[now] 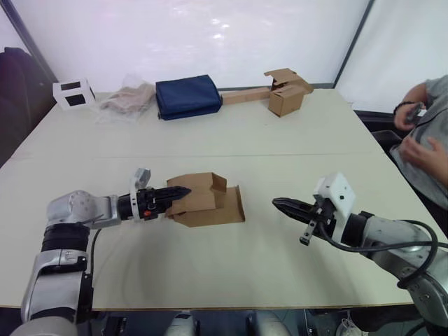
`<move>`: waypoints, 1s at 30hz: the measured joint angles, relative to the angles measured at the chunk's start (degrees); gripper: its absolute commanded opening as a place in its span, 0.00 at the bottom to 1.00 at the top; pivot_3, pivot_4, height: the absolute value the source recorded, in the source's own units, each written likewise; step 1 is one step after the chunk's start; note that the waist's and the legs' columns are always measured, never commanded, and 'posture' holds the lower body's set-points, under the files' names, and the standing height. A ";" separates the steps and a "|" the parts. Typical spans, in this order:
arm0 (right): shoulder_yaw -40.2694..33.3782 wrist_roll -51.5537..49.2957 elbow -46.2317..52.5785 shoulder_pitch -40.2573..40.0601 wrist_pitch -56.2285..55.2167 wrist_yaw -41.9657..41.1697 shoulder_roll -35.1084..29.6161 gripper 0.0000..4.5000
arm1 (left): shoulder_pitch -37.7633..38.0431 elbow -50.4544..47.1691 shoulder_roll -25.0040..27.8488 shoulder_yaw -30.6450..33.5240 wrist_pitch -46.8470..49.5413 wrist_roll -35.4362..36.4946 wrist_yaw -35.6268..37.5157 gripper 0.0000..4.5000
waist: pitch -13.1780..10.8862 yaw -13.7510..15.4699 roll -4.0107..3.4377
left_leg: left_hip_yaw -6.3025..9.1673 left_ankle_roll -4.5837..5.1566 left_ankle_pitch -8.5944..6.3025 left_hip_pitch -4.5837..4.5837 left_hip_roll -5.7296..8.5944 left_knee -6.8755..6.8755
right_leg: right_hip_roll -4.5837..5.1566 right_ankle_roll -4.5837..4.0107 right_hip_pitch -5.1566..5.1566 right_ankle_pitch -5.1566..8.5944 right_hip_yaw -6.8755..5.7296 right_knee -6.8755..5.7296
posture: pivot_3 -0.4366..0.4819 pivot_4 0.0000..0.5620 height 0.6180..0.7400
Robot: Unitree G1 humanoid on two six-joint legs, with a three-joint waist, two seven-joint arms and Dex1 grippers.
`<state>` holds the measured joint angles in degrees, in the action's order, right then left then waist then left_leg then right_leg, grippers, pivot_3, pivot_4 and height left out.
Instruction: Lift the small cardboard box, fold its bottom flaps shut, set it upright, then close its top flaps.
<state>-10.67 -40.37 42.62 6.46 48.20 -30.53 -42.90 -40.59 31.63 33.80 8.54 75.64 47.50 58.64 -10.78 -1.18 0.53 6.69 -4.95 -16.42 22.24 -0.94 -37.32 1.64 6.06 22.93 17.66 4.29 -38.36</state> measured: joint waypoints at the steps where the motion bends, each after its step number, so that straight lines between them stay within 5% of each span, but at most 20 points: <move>1: -0.28 -0.42 0.05 0.07 0.15 0.10 -0.08 0.00 | -0.30 0.31 -0.45 0.00 -0.38 -0.24 0.08 0.99 | 0.00 0.04 0.01 | 0.00 0.00 0.00 0.00 0.00 -0.01 | 0.00 0.00 -0.02 0.00 0.00 0.00 | 0.48 0.27 1.00; 15: -1.60 -2.82 0.27 1.09 1.84 1.24 -2.18 0.00 | -5.05 8.77 -5.02 -2.90 -7.37 -5.86 6.76 0.99 | 0.01 0.02 0.02 | 0.00 0.00 0.00 0.01 0.02 -0.01 | 0.01 0.00 -0.02 0.00 -0.01 0.01 | 0.48 0.27 1.00; 19: -1.68 -3.41 1.42 0.71 2.26 2.11 -2.30 0.00 | -5.39 9.17 -5.25 -2.90 -7.23 -6.14 7.51 0.80 | 0.01 0.00 0.02 | 0.00 0.01 0.00 0.01 0.02 -0.01 | 0.01 0.00 -0.02 0.00 -0.01 0.00 | 0.48 0.27 1.00; 20: -1.78 -3.64 1.68 0.69 2.36 2.34 -2.30 0.00 | -5.41 9.33 -5.25 -2.90 -7.23 -6.36 7.67 0.64 | 0.01 0.01 0.02 | 0.01 0.00 0.00 0.01 0.02 -0.01 | 0.01 0.01 -0.02 0.00 -0.01 0.00 | 0.48 0.27 1.00; 28: -2.26 -3.79 2.06 0.65 2.58 2.97 -2.40 0.00 | -6.12 10.83 -4.31 -2.89 -7.46 -8.17 9.25 0.01 | 0.01 0.01 0.02 | 0.01 0.00 0.00 0.01 0.02 -0.01 | 0.01 0.01 -0.02 0.00 -0.01 0.01 | 0.48 0.27 1.00; 30: -2.26 -3.80 2.06 0.70 2.58 3.03 -2.40 0.00 | -6.43 10.91 -3.95 -2.84 -7.43 -8.28 9.75 0.00 | 0.01 0.01 0.02 | 0.01 0.01 0.00 0.01 0.02 -0.01 | 0.00 0.00 -0.02 0.00 -0.01 0.01 | 0.48 0.27 1.00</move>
<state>-12.92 -44.17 44.68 7.16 50.78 -27.50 -45.30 -47.02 42.54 29.85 5.70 68.21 39.22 68.39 -10.78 -1.17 0.56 6.70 -4.94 -16.42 22.26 -0.92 -37.33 1.65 6.06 22.91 17.66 4.28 -38.35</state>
